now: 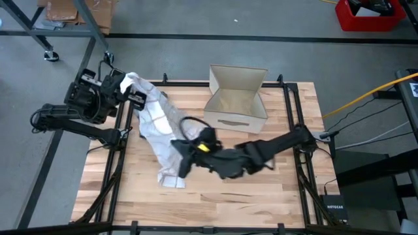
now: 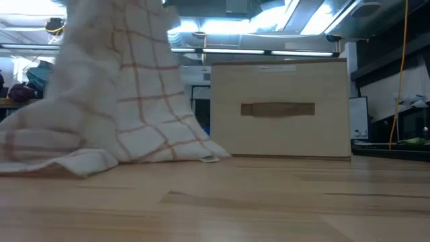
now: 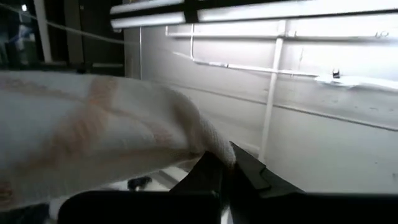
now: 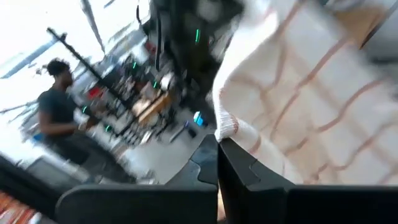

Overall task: Fold towel
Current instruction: Fold the white towel

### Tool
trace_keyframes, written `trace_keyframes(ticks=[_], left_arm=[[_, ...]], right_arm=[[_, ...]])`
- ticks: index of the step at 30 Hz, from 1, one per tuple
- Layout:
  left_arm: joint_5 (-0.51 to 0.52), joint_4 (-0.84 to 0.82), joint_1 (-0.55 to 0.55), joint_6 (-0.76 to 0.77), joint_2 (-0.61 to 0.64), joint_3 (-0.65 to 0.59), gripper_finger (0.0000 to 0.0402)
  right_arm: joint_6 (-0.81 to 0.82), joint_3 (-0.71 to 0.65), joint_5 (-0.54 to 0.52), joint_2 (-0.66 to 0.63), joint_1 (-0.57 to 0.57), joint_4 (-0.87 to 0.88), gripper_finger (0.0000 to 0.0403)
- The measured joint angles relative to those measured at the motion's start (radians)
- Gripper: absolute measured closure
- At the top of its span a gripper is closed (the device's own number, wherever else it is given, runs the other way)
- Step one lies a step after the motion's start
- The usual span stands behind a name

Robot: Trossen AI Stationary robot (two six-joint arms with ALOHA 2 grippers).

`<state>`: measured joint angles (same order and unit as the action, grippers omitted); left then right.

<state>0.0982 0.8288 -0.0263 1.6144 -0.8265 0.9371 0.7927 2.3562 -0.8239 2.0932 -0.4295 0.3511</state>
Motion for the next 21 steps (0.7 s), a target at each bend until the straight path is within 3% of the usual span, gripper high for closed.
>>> trace_keyframes(ticks=[6,9,13,21], left_arm=[[-0.128,-0.008,-0.022,0.0,-0.002,0.0,0.0401],[-0.183,-0.012,-0.04,-0.028,-0.002,0.0,0.0401],[-0.222,-0.041,-0.059,-0.052,-0.002,0.0,0.0401],[-0.297,-0.105,-0.071,-0.074,-0.003,0.0,0.0401]], right_arm=[[-0.142,0.0,-0.242,-0.076,-0.063,0.01,0.0401],[-0.185,0.0,-0.292,-0.094,-0.087,0.024,0.0401],[-0.195,0.0,-0.254,-0.094,-0.11,0.08,0.0401],[-0.013,-0.002,-0.02,-0.033,-0.121,0.399,0.0402]])
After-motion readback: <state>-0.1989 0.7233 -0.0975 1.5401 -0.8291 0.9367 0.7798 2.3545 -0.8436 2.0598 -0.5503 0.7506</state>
